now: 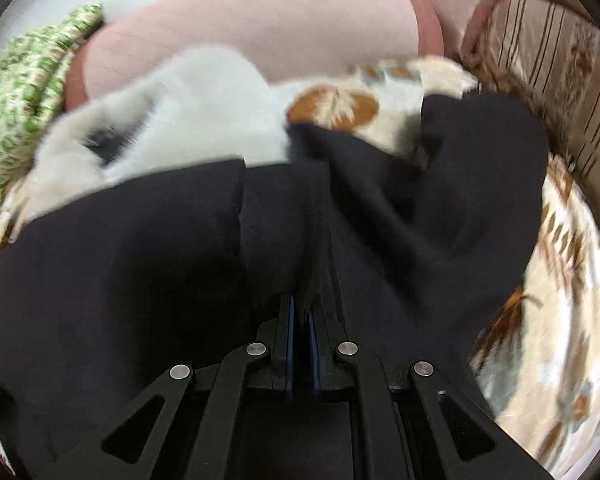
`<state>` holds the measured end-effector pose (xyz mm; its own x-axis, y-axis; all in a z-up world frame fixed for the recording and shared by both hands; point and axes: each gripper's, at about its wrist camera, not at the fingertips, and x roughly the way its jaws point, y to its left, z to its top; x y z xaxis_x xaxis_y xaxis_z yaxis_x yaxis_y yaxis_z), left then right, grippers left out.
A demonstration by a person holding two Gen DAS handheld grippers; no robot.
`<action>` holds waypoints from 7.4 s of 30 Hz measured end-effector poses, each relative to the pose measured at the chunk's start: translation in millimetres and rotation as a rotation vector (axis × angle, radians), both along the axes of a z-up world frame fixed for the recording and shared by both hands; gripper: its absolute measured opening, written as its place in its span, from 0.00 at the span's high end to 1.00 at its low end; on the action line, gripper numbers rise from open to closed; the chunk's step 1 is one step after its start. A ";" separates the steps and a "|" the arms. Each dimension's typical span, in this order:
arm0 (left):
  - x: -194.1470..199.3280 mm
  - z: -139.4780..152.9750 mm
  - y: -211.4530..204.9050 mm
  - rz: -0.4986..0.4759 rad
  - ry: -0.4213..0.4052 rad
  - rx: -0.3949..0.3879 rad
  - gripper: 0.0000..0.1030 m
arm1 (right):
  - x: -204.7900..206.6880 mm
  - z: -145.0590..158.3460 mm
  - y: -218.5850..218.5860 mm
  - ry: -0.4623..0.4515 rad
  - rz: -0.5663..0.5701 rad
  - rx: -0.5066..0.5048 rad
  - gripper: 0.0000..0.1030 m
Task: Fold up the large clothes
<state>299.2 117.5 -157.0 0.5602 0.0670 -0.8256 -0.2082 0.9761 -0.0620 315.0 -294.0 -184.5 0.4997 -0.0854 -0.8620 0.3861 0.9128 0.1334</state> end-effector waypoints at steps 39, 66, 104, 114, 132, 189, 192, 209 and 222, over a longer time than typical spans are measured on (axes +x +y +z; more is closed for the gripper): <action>-21.9 -4.6 -50.5 -0.144 -0.117 0.027 0.20 | -42.4 -32.1 -315.4 -0.267 -0.474 0.333 0.41; -37.9 42.3 -5.9 -0.050 -0.229 -0.061 0.19 | -18.5 189.3 0.1 -0.415 0.158 -0.074 0.94; -32.2 40.6 24.9 0.039 -0.190 -0.130 0.19 | -63.6 53.6 -17.6 -0.160 0.024 -0.161 0.76; -22.9 39.1 32.2 0.044 -0.171 -0.160 0.19 | 9.4 71.6 108.9 -0.220 0.367 -0.087 0.77; -21.4 37.4 42.0 0.082 -0.148 -0.193 0.19 | 2.2 50.3 227.4 -0.258 0.628 -0.369 0.24; -11.8 31.1 40.2 0.024 -0.123 -0.228 0.19 | 22.3 24.3 219.0 -0.233 0.430 -0.241 0.59; -9.8 31.3 30.5 -0.031 -0.104 -0.204 0.19 | 22.3 20.5 221.1 -0.237 0.422 -0.261 0.55; -22.8 23.0 -9.8 -0.139 -0.073 -0.070 0.19 | -117.5 26.0 13.5 -0.100 0.127 -0.136 0.35; -54.1 20.8 -12.2 -0.265 -0.030 -0.069 0.19 | -242.1 4.4 -108.1 -0.157 -0.117 0.180 0.30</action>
<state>245.1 105.3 -136.2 0.5752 -0.1414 -0.8057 0.0570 0.9895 -0.1330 72.9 -402.1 -180.0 0.6242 -0.0024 -0.7813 0.4494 0.8191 0.3565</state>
